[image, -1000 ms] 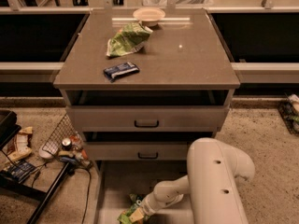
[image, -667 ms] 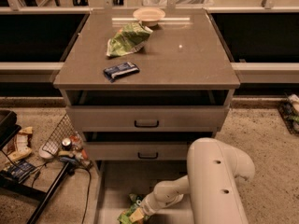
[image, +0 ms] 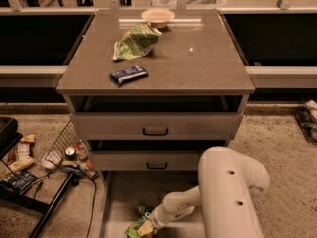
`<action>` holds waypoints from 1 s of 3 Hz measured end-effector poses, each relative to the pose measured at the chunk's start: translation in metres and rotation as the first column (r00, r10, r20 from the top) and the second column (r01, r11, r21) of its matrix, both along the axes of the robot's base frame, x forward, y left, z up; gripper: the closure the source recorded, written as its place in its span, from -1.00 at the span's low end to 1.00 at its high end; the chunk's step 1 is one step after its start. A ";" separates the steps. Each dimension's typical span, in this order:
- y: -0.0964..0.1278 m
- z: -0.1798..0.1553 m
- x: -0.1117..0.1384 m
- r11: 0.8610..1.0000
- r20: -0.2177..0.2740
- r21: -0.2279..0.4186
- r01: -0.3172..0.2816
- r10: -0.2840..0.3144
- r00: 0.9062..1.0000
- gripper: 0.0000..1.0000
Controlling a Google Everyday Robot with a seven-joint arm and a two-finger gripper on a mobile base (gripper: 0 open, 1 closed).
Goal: Pick green rice chip bag from bottom drawer and place on counter
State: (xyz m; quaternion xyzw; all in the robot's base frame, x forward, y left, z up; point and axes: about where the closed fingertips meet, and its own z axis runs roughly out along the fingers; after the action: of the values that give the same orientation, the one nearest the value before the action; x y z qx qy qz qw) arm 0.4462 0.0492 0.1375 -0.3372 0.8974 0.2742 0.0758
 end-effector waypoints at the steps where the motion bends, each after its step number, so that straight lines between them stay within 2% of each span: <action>1: 0.000 0.000 0.000 1.000 0.000 0.000 0.000 0.000 1.000 0.49; 3: 0.000 0.000 0.000 1.000 0.000 0.000 0.000 0.000 1.000 -0.45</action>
Offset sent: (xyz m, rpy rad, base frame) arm 0.0000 0.0000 0.0000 0.0000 0.0000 0.0000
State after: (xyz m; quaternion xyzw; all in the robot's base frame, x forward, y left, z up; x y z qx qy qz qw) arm 0.4461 0.0492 0.1374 -0.3372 0.8974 0.2742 0.0757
